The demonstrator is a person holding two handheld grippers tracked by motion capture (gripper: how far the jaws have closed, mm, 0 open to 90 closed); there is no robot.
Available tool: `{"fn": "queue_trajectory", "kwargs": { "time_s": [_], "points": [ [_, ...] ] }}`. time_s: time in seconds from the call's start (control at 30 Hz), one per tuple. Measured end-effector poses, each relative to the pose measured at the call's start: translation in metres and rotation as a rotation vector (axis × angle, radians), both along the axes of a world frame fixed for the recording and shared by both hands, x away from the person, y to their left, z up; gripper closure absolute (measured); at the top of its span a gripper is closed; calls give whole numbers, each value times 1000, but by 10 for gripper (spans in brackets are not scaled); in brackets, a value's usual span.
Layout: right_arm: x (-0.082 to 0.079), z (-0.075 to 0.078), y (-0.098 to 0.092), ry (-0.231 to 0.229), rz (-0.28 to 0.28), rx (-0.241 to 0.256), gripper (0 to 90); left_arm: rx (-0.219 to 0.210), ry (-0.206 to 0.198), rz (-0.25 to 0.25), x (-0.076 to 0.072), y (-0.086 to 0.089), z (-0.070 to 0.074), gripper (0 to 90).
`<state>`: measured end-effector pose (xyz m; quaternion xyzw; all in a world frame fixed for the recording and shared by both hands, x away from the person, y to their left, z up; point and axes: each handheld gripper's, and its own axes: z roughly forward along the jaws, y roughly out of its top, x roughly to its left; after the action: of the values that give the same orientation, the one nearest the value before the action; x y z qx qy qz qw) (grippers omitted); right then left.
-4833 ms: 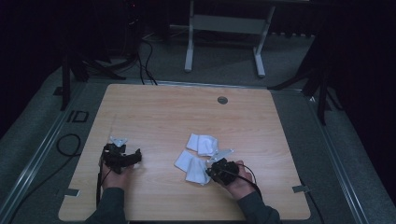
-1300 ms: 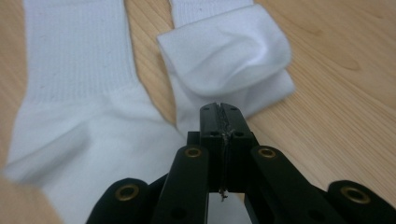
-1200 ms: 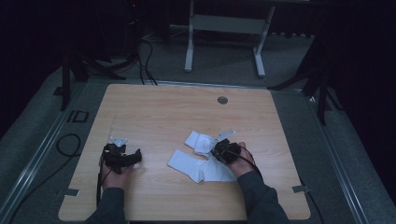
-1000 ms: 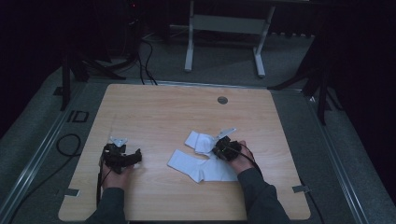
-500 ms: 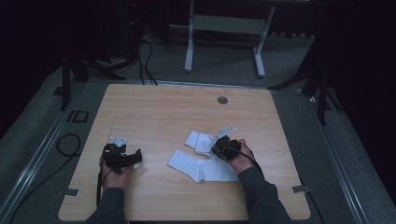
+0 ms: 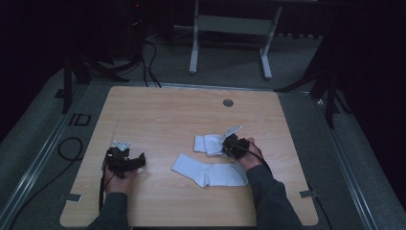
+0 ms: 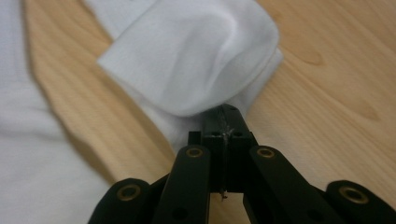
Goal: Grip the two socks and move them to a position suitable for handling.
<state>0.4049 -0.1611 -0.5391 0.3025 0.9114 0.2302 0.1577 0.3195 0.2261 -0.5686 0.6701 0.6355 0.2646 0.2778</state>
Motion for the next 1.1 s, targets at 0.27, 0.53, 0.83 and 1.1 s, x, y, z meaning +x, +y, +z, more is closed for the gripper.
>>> {"fn": "queue_trajectory", "kwargs": {
  "time_s": [0.27, 0.53, 0.83, 1.1],
  "points": [
    [15, -1, -5, -38, -9, -39, 896, 0, 0, 0, 0, 0, 0, 142],
    [22, -3, 5, -67, 31, -29, 898, -1, 1, -1, 0, -1, 0, 142],
    [22, 26, 2, -30, -27, 96, 666, -1, 1, 0, 0, -1, 0, 142],
    [36, 31, 9, 1, -99, 184, 597, -1, 1, -1, 0, -1, 0, 142]
  ]
}}
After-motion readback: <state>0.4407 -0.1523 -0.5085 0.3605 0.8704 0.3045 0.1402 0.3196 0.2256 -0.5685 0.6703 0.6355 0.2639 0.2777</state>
